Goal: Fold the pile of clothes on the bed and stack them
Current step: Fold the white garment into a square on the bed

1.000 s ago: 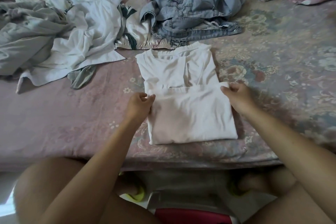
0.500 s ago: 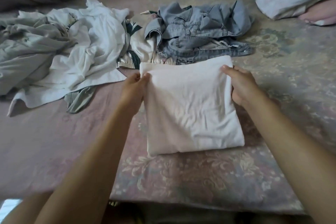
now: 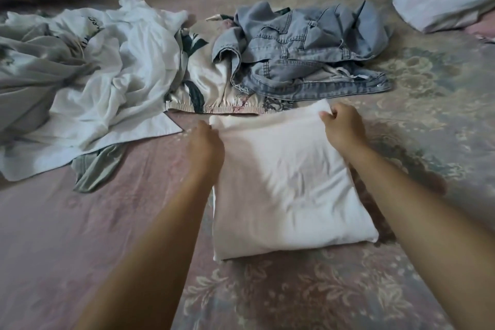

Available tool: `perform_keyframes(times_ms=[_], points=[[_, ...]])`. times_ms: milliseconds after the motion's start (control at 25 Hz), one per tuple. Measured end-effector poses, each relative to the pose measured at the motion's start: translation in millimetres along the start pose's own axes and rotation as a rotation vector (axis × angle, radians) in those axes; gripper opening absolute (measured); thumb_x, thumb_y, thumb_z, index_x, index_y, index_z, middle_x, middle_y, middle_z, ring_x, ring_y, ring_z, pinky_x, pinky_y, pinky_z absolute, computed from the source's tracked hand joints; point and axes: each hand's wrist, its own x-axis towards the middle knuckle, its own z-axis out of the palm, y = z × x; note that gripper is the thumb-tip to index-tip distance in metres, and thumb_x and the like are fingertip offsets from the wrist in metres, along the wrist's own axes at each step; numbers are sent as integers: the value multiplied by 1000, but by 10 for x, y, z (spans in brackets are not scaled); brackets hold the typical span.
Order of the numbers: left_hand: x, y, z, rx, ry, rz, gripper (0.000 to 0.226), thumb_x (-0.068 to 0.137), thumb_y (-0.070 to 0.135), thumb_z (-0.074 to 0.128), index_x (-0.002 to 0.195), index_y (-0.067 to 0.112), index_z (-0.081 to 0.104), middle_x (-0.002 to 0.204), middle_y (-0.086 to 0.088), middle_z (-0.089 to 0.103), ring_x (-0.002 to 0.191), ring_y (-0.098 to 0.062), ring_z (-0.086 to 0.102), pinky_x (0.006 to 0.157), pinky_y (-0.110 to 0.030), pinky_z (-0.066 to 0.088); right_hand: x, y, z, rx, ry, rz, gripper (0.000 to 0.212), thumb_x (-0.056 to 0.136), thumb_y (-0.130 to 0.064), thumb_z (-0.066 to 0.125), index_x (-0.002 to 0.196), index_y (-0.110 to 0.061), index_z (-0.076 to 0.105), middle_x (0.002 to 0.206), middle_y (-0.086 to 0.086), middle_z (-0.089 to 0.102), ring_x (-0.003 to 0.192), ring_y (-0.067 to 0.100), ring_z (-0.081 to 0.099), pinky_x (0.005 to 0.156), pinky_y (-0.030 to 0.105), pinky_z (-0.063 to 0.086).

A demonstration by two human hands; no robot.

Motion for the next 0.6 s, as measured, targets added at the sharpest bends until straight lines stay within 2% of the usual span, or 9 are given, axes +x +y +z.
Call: perform_keyframes(times_ms=[40,120,200,240,320,360,400,480,600], points=[[3,-18,8,119,-31,36,29,95,14,44,116,-6,48,121,-26,51,111,-39,48,88,-40,34,30,21,23,-56,-35,15,32,92,-31,57,69,-12,47,95,19,54,90,33,52,70,36,37],[77,-41,5,232,-76,23,54,91,18,52,133,-10,33,136,-29,38,122,-41,40,100,-41,30,91,-4,4,20,-104,78,31,86,-33,66,101,-7,58,113,13,54,101,29,53,80,32,41],[242,17,-38,87,-184,-135,61,86,24,65,131,-7,38,125,-23,46,121,-38,46,95,-35,37,149,-89,-109,268,-206,234,50,82,-24,73,121,-3,49,106,4,51,91,20,52,70,23,42],[342,42,-76,-29,-274,-217,54,81,23,72,120,-6,48,108,-19,53,109,-34,55,85,-31,42,184,-124,-183,328,-270,287,47,81,-20,74,117,-2,49,94,4,52,77,18,52,56,18,42],[457,74,-203,-204,-529,-373,45,70,19,82,100,-5,59,80,-16,58,79,-28,61,77,-31,50,205,-212,-358,329,-410,354,27,82,-13,72,99,-5,53,72,3,44,46,12,43,31,12,28],[469,67,-274,-318,-633,-428,42,68,16,81,98,-4,60,77,-16,62,73,-25,61,80,-37,54,191,-247,-441,308,-453,346,21,81,-11,71,95,-6,55,69,4,45,40,11,43,31,12,28],[454,75,-350,-438,-711,-464,34,72,11,77,99,-2,61,77,-14,66,72,-24,63,79,-42,57,183,-269,-525,342,-487,319,17,81,-8,70,94,-6,59,72,6,52,45,15,53,39,16,40],[383,117,-547,-635,-765,-409,28,82,3,67,108,-2,60,82,-10,71,74,-20,68,67,-42,59,148,-265,-732,500,-518,258,14,82,3,64,92,-8,63,81,6,67,81,22,67,68,31,57],[225,255,-987,-842,-818,-177,35,81,5,63,116,3,58,96,-8,69,84,-19,68,75,-38,59,-81,-330,-1221,679,-584,121,21,81,6,62,90,-13,62,85,0,70,84,15,64,67,29,57]])
